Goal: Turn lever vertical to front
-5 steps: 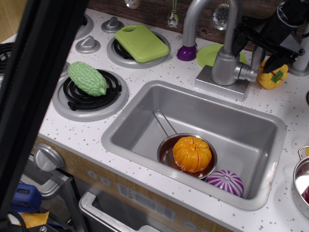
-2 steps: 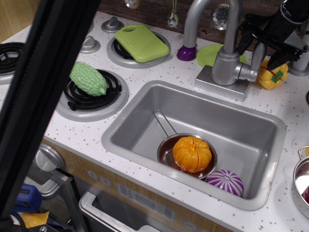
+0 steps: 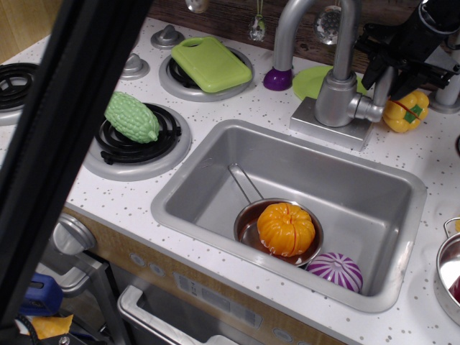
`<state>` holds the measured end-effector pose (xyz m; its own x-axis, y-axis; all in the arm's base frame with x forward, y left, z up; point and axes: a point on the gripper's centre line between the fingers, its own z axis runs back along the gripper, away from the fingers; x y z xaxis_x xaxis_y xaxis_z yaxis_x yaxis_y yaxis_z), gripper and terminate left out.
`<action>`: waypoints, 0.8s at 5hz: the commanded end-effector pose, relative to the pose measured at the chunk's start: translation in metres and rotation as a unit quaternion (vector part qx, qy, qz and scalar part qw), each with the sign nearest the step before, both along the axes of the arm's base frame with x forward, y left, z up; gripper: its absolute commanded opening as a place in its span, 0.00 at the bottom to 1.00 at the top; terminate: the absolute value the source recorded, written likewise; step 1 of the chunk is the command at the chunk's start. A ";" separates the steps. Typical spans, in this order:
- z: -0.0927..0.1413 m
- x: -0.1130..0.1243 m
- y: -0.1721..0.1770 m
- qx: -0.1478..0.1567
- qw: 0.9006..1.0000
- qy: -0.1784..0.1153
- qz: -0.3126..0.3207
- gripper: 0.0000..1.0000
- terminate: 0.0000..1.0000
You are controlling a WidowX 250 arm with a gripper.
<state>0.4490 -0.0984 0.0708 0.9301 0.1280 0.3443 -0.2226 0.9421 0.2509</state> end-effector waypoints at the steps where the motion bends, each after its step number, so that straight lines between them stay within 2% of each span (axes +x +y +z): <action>1: 0.030 -0.016 -0.009 -0.045 0.998 -0.029 0.029 1.00 0.00; 2: 0.028 -0.027 -0.014 -0.051 0.997 -0.028 0.046 1.00 0.00; 3: 0.022 -0.034 -0.014 -0.081 0.995 -0.023 0.059 1.00 0.00; 4: 0.011 -0.043 -0.021 -0.100 0.992 -0.006 0.076 1.00 0.00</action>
<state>0.4104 -0.1115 0.0562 0.8981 0.3270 0.2940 -0.3667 0.9259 0.0905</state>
